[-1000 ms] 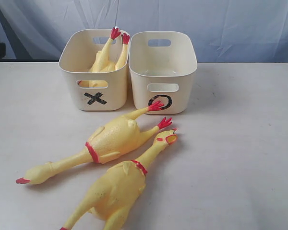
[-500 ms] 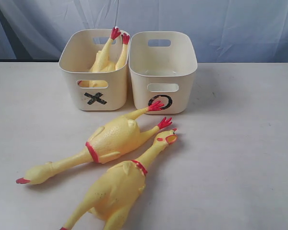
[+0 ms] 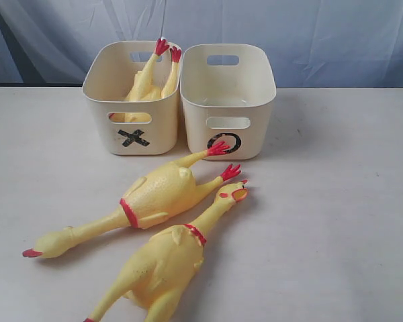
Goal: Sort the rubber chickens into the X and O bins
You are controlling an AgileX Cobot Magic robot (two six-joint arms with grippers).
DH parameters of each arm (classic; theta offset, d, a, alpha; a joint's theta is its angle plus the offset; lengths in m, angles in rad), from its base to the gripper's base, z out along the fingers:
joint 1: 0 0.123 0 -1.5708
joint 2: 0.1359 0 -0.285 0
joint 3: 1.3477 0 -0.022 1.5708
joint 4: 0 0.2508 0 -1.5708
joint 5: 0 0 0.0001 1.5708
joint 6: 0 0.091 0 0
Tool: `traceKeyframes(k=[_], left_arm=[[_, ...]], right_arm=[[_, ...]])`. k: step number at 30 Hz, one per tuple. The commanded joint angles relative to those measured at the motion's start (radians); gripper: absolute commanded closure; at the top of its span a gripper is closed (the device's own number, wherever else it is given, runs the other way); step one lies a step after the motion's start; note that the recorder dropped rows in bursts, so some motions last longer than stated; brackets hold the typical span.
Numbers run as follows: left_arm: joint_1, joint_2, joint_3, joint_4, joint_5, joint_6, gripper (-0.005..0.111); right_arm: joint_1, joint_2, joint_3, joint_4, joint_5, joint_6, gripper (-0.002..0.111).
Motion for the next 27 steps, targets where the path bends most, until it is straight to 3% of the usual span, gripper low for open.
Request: traceKeyframes(k=[1, 8, 13, 18, 27], left_arm=[[0.002, -0.051, 0.003, 0.082, 0.000, -0.134, 0.106], [0.002, -0.081, 0.003, 0.316, -0.057, -0.478, 0.106], [0.002, -0.087, 0.003, 0.319, -0.060, -0.483, 0.106], [0.002, -0.087, 0.003, 0.317, -0.060, -0.484, 0.106], [0.002, -0.087, 0.003, 0.313, -0.060, -0.484, 0.106]], right_arm=[[0.003, -0.006, 0.005, 0.135, -0.039, 0.042, 0.108], [0.003, -0.006, -0.105, 0.086, 0.217, -0.017, 0.108], [0.003, -0.006, -0.233, 0.099, 0.464, -0.283, 0.108], [0.003, 0.039, -0.315, 0.138, 0.545, -0.504, 0.108], [0.003, 0.402, -0.390, 0.183, 0.688, -0.538, 0.108]])
